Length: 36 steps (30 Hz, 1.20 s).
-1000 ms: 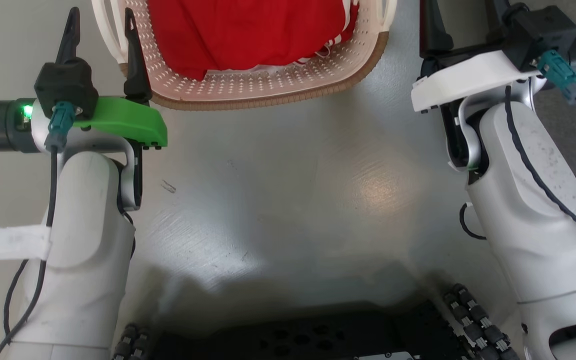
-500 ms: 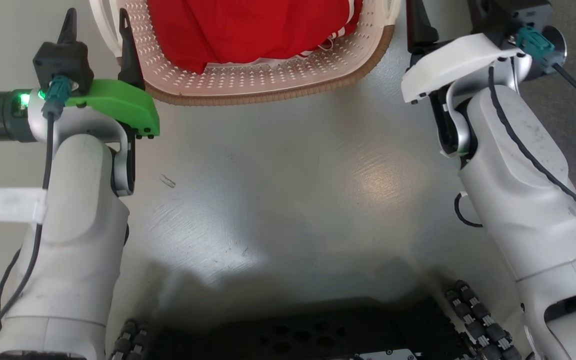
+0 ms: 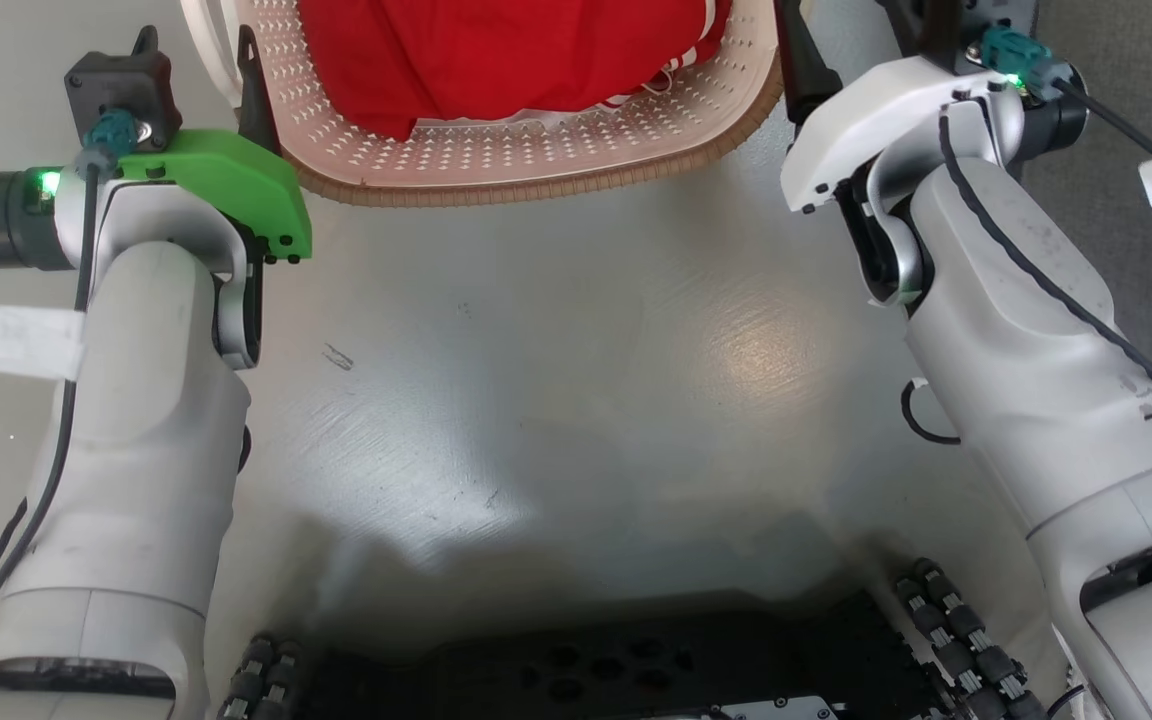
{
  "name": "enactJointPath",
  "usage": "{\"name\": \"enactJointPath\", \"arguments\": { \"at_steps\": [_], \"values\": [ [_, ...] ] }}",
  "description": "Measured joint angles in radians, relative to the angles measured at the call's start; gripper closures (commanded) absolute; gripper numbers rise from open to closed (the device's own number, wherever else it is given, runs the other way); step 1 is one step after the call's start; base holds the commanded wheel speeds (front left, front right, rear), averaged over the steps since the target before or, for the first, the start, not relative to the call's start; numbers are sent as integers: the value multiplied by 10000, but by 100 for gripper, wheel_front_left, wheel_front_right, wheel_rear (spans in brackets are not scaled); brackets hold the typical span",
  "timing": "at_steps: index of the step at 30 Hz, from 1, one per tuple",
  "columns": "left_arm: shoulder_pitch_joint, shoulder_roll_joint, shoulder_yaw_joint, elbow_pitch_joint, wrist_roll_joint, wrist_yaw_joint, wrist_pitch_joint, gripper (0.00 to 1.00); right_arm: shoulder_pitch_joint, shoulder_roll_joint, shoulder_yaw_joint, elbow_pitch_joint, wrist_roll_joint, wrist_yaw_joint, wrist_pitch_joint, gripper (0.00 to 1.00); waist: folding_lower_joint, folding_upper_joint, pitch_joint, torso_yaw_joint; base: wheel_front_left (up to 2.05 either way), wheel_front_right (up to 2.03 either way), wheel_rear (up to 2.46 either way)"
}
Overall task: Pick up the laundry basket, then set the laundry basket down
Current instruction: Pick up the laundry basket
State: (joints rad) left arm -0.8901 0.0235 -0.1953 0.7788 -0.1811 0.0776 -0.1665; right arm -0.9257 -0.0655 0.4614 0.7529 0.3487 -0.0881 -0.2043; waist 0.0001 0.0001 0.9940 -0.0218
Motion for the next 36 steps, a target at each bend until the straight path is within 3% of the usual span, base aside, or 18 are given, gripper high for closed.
{"name": "enactJointPath", "arguments": {
  "at_steps": [19, 23, 25, 26, 28, 30, 31, 32, 33, 36],
  "values": [
    [-1006, -44, -322, 1342, -807, -525, 840, 0, -1078, -4, 763, 1455, 704, 2, 988, 0, 0, 0, -69, 99, 0, 0, 0],
    [-1085, -44, -464, 1521, -1097, -614, 932, 0, -1249, -6, 955, 1622, 876, 75, 1116, 19, 0, 0, -51, 100, 0, 0, 0],
    [-1111, -46, -562, 1572, -1227, -644, 953, 1, -1316, -6, 1043, 1716, 947, 75, 1221, 45, -1, 0, -39, 103, 0, 0, 0],
    [-1127, -46, -608, 1605, -1264, -658, 953, 1, -1342, -6, 1080, 1756, 972, 75, 1281, 51, -1, 0, -33, 106, 0, 0, 0],
    [-1174, -46, -690, 1664, -1340, -688, 951, 9, -1377, -6, 1160, 1871, 1064, 73, 1375, 60, 0, 0, -21, 115, 0, 0, 0],
    [-1214, -48, -779, 1716, -1448, -700, 947, 14, -1419, 10, 1269, 1973, 1160, 75, 1457, 62, 0, 0, -9, 127, 0, 0, 0],
    [-1233, -48, -834, 1747, -1544, -721, 945, 25, -1449, 17, 1300, 2015, 1221, 75, 1528, 68, 0, 0, -4, 133, 0, 0, 0],
    [-1244, -48, -901, 1768, -1603, -742, 936, 56, -1482, 23, 1325, 2052, 1283, 73, 1536, 75, 0, 0, 0, 139, 0, 0, 0],
    [-1251, -48, -966, 1779, -1639, -752, 936, 56, -1515, 23, 1352, 2082, 1315, 73, 1538, 75, 0, 0, 3, 146, 0, 0, 0],
    [-1275, -63, -1133, 1814, -1774, -836, 905, 100, -1586, 12, 1371, 2140, 1486, 73, 1615, 100, 0, 0, 10, 163, 0, 0, 0]
  ]
}}
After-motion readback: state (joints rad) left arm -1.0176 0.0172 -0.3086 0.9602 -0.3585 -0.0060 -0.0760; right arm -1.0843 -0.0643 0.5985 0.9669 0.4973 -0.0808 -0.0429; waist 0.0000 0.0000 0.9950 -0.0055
